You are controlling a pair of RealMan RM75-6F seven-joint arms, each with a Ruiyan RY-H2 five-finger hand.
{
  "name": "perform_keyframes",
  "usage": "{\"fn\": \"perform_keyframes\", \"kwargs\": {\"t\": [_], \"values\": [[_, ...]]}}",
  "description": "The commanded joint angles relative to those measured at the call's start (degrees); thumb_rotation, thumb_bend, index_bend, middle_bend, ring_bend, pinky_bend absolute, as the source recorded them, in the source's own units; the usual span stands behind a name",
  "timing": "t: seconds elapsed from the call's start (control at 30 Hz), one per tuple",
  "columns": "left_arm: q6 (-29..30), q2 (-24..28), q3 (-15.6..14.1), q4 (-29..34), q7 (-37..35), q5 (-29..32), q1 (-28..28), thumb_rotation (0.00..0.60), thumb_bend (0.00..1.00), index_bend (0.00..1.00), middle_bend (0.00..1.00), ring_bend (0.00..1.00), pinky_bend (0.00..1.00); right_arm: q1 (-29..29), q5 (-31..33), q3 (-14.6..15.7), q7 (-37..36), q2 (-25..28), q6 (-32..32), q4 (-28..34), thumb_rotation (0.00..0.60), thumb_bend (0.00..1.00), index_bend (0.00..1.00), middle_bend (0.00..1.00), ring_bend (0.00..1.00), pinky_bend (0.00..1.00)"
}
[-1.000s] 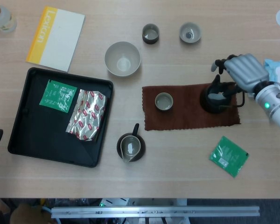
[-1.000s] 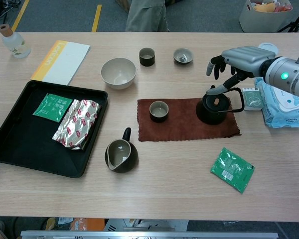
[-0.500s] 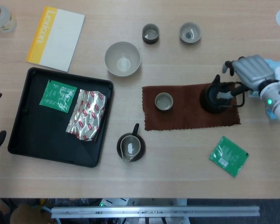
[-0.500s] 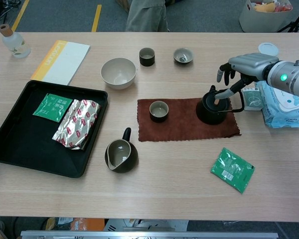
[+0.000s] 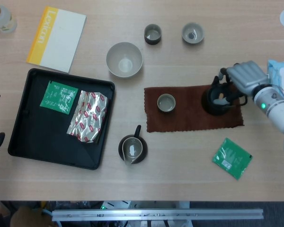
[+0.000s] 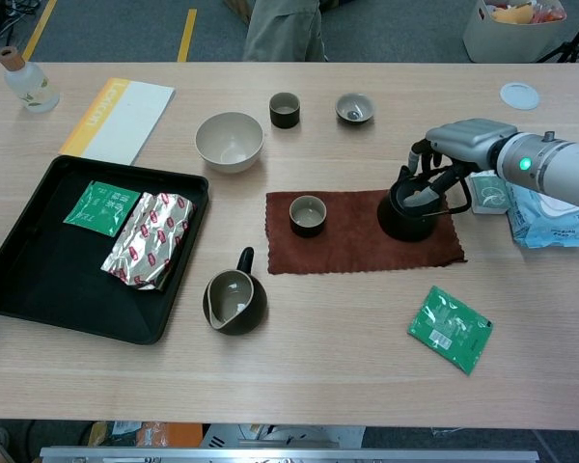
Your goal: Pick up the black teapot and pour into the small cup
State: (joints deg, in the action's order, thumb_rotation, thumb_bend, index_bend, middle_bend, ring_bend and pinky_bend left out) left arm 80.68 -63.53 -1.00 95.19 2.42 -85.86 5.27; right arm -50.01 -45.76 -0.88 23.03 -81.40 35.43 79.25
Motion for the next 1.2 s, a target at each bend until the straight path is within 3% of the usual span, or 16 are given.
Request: {"fn": "perform_keyframes", "kwargs": {"t": [0.03, 0.77, 1.2], "values": [[0.13, 0.01, -0.04, -0.11, -0.16, 0.00, -0.12, 0.600, 0.29, 0.11, 0.15, 0.16, 0.17, -0.64, 0.10, -0.20, 0.12, -0.48, 0.11, 0.25, 0.285, 0.02, 0.32, 0.42, 0.30, 0.40], [1.44, 0.23, -0.22, -0.86, -1.62, -0.22, -1.15, 0.600, 0.29, 0.11, 0.15, 0.16, 0.17, -4.23, -2.28, -0.72, 0.26, -1.61, 1.68, 4.11, 0.284, 0.02, 0.32, 0.42, 0.30, 0.40], [1.34, -0.24, -0.27, -1.11, -2.00, -1.14, -0.92, 0.600, 0.29, 0.11, 0.15, 0.16, 0.17, -4.02, 4.97, 3.04, 2.91, 4.95, 3.70, 8.98, 0.284, 0.02, 0.32, 0.42, 0.31, 0.40]]}}
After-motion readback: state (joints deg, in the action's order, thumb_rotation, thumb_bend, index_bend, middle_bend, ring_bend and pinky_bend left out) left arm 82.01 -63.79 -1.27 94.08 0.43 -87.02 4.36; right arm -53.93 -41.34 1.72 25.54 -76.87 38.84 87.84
